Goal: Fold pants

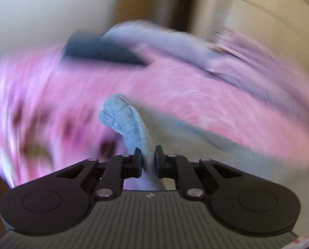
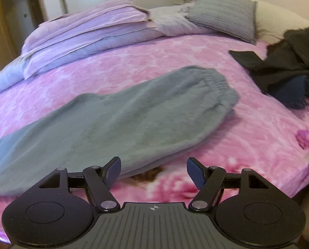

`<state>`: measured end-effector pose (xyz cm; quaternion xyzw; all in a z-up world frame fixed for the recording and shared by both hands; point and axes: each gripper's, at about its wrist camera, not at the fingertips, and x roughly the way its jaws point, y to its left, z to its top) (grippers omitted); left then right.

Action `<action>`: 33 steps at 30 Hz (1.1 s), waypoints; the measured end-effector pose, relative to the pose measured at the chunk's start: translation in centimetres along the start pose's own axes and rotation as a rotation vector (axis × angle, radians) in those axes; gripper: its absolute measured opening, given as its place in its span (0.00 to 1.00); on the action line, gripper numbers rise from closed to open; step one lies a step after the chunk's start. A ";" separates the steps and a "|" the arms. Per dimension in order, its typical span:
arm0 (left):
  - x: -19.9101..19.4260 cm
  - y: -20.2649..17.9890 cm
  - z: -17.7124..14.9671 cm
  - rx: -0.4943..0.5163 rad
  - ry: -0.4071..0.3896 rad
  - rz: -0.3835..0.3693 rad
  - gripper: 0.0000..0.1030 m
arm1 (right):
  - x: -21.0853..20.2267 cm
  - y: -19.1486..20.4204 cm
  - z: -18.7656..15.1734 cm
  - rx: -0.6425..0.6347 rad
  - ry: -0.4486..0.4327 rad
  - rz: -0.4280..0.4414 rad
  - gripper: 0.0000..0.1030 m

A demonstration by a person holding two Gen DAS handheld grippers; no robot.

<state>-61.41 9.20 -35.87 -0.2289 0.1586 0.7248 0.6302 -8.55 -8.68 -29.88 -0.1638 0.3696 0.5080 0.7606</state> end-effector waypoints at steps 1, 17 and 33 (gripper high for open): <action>-0.9 -2.3 0.8 0.127 -0.043 -0.018 0.07 | 0.0 -0.6 0.0 0.014 -0.003 -0.006 0.66; -1.8 -22.0 -7.2 0.651 0.186 -0.665 0.40 | 0.8 -1.9 0.2 0.139 -0.045 0.056 0.65; 2.5 -7.4 2.1 0.082 0.267 -0.506 0.46 | 12.6 13.6 -0.6 0.281 0.184 0.593 0.60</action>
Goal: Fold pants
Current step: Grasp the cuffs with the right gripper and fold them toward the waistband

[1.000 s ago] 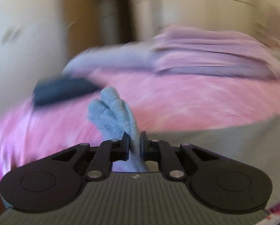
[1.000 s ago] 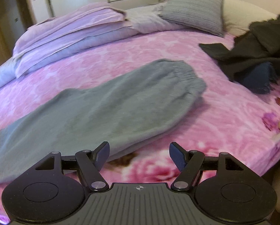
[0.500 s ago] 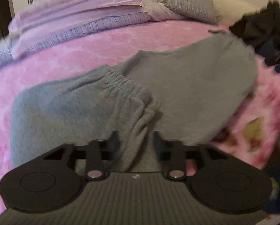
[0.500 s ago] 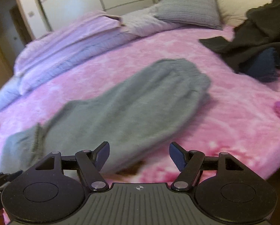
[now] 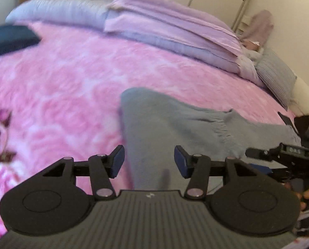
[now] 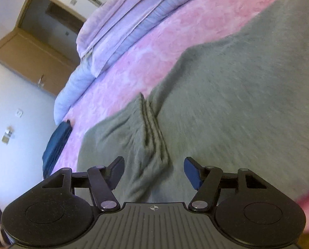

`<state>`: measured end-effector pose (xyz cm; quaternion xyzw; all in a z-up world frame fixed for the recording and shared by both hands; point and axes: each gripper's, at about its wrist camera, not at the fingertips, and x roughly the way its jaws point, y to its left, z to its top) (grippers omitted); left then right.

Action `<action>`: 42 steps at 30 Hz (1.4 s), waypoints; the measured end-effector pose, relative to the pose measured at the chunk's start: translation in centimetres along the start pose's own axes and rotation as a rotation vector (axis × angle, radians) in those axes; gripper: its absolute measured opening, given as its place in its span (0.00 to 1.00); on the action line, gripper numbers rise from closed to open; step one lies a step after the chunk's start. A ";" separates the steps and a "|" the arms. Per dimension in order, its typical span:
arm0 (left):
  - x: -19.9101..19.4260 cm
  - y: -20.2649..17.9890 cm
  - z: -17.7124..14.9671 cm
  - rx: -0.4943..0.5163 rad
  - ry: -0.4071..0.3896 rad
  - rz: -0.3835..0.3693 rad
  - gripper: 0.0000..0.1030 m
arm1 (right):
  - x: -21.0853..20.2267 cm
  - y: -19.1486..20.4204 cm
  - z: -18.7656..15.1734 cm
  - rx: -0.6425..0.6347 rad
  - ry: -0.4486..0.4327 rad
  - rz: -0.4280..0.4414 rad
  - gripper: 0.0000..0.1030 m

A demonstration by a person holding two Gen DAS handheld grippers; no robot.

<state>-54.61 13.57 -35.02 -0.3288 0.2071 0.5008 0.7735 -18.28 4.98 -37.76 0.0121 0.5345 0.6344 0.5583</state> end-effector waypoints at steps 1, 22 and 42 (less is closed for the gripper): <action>0.2 0.7 -0.1 -0.013 0.010 -0.003 0.46 | 0.6 -0.1 0.2 0.020 0.012 0.016 0.60; 2.2 -0.8 -2.0 0.054 0.082 -0.095 0.40 | -4.0 -3.7 -1.6 -0.018 -0.280 -0.196 0.22; 4.3 -2.8 3.0 0.223 -0.014 -0.087 0.23 | -4.5 1.5 2.2 -0.404 -0.377 -0.361 0.35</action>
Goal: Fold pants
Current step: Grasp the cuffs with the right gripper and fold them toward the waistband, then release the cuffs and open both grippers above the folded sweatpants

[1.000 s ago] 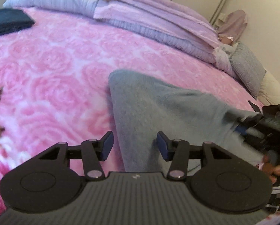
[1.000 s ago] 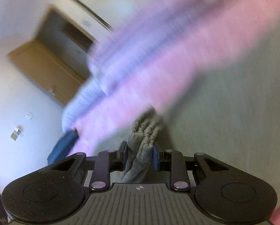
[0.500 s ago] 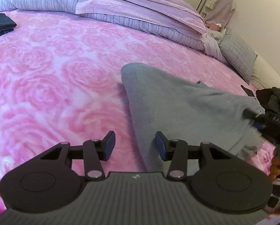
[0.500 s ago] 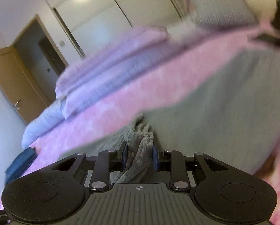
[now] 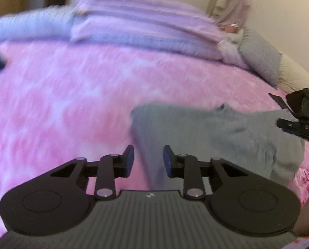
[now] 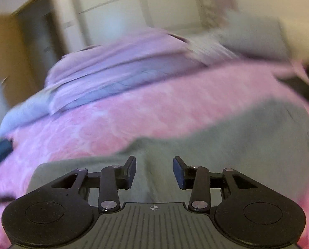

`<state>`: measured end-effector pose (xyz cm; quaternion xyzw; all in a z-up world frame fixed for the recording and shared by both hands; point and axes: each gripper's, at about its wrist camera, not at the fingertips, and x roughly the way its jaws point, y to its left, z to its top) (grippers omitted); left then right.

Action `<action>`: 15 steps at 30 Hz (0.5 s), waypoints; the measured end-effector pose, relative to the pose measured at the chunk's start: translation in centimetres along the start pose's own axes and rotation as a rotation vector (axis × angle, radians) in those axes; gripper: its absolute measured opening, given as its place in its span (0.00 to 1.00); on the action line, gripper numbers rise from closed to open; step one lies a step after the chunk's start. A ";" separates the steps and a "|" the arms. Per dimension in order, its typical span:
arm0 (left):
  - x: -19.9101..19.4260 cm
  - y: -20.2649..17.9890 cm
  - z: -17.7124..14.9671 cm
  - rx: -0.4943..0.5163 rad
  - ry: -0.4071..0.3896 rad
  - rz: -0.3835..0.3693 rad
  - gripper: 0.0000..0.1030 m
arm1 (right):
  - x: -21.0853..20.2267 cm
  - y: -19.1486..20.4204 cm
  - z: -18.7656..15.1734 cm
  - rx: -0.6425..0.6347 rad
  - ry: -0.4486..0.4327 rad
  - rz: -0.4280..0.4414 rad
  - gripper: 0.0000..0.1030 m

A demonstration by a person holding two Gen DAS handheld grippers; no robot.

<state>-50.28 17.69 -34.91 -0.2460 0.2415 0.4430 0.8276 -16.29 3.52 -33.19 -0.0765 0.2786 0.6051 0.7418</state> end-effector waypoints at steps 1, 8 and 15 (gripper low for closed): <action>0.8 -0.6 0.8 0.026 -0.015 -0.006 0.23 | 0.9 0.5 0.2 -0.043 0.006 0.023 0.29; 10.6 -2.6 2.5 0.155 0.091 0.040 0.22 | 10.1 1.2 -1.7 -0.203 0.180 0.011 0.19; 9.7 -1.8 2.0 0.074 0.075 0.023 0.21 | 5.6 -1.3 -0.1 -0.109 0.124 0.058 0.21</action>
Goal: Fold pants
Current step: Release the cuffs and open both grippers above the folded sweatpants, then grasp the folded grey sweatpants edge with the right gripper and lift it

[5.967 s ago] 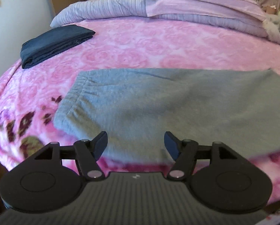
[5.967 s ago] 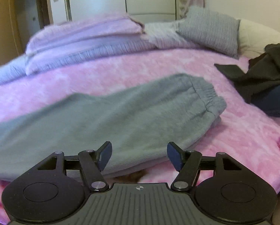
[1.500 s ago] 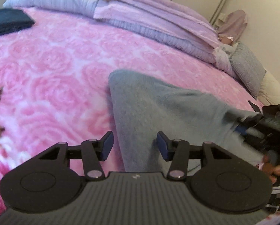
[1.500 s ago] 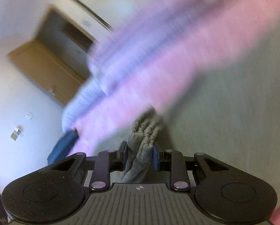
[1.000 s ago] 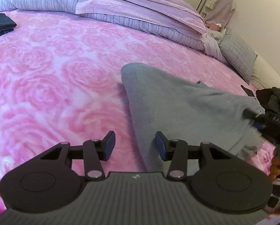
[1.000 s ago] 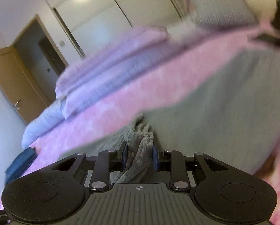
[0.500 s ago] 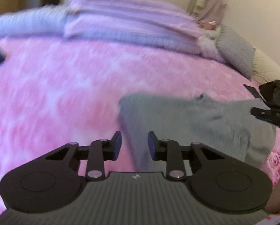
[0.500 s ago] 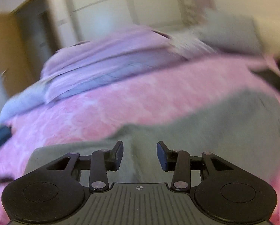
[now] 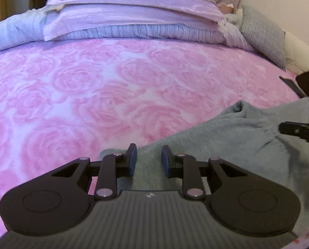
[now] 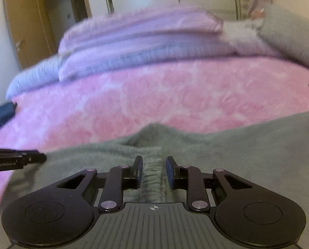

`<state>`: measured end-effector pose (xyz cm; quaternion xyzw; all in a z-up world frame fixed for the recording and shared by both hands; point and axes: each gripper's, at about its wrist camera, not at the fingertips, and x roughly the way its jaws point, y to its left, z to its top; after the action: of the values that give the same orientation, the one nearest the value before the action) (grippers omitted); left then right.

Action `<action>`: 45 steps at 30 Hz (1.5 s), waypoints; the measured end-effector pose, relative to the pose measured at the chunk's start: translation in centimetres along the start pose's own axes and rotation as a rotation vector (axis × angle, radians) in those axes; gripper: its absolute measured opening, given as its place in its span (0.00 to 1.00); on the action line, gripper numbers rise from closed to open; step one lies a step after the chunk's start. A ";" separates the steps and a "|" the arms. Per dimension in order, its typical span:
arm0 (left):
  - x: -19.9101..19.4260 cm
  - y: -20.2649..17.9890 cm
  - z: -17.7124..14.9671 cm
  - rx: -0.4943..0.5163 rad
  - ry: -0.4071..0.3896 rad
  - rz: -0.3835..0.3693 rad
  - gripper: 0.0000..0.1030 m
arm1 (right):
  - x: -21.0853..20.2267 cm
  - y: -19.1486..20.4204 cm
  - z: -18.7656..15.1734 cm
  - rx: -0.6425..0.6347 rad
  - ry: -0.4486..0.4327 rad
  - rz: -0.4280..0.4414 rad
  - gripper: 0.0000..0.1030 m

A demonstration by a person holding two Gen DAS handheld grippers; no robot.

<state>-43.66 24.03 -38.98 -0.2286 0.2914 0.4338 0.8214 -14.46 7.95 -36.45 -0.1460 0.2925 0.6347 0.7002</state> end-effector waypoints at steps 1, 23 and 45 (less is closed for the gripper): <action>-1.3 0.0 -0.3 0.005 -0.014 -0.003 0.21 | -1.6 0.0 -0.2 -0.016 -0.019 -0.002 0.21; -15.7 6.3 -10.9 -0.192 0.086 0.057 0.24 | -10.8 12.8 -9.3 -0.525 -0.026 0.045 0.67; -19.0 11.5 -15.2 -0.407 0.069 0.068 0.25 | -2.1 24.9 -17.2 -1.152 -0.140 0.013 0.29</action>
<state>-66.32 9.41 -38.57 -0.3945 0.2335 0.5029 0.7328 -42.67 0.13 -44.56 -0.4592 -0.1463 0.7040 0.5216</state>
